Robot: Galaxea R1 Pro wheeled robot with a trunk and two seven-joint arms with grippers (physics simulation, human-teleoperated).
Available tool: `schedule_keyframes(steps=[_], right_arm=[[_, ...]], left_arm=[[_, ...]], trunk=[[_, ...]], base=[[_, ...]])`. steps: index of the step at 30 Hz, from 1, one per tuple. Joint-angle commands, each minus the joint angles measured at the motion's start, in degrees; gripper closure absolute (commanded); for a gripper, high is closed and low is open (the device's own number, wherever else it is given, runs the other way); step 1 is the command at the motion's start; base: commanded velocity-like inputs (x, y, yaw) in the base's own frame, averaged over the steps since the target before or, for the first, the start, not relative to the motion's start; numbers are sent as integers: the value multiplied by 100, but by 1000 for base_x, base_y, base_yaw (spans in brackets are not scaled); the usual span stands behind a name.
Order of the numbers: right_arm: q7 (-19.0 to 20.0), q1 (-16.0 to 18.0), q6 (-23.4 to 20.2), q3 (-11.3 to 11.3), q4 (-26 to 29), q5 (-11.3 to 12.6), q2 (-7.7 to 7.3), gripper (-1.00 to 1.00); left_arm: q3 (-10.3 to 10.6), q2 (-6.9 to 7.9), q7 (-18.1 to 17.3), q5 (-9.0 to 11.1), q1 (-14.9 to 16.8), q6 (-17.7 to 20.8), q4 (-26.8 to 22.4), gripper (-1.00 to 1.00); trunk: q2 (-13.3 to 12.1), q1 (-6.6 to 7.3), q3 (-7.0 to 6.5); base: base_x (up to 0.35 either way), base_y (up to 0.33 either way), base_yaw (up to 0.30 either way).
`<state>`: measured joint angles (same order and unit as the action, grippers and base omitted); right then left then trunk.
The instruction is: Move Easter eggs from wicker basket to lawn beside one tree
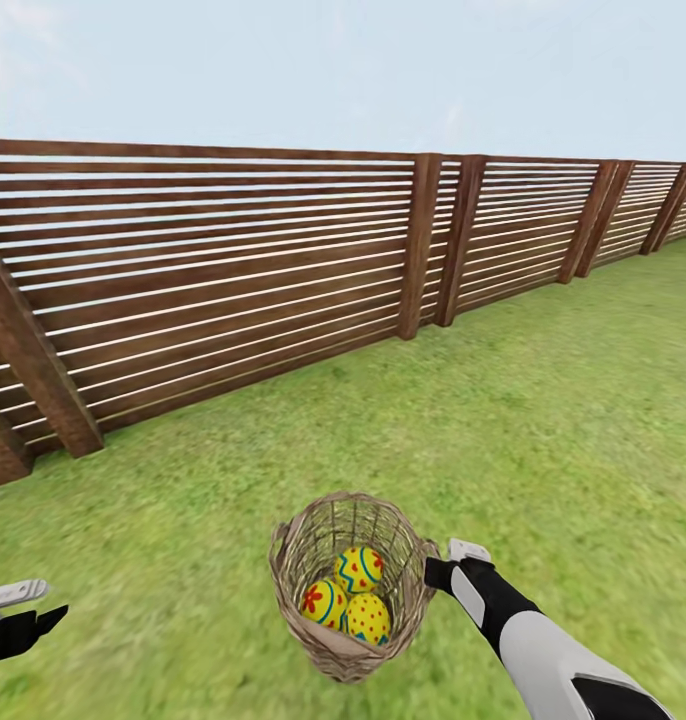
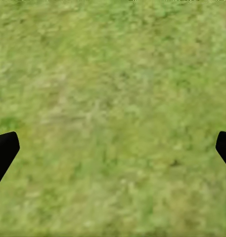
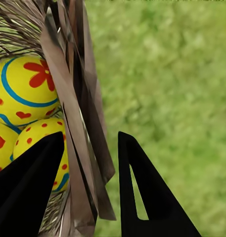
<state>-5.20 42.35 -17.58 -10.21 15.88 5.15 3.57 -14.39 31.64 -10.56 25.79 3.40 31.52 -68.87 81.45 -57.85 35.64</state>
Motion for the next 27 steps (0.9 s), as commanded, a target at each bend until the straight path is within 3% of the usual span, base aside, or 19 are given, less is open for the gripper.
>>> schedule_keyframes(steps=[1,27], right_arm=[[-27,1,-26,-16,14,80,3,100],[-25,-7,-17,-25,-40,83,8,100]], left_arm=[[-11,-1,-16,23,3,39,-3,-100],[-12,0,7,20,-6,30,5,-100]], trunk=[[-39,23,-13],[-1081,594,-480]], base=[[0,0,0],[0,0,0]])
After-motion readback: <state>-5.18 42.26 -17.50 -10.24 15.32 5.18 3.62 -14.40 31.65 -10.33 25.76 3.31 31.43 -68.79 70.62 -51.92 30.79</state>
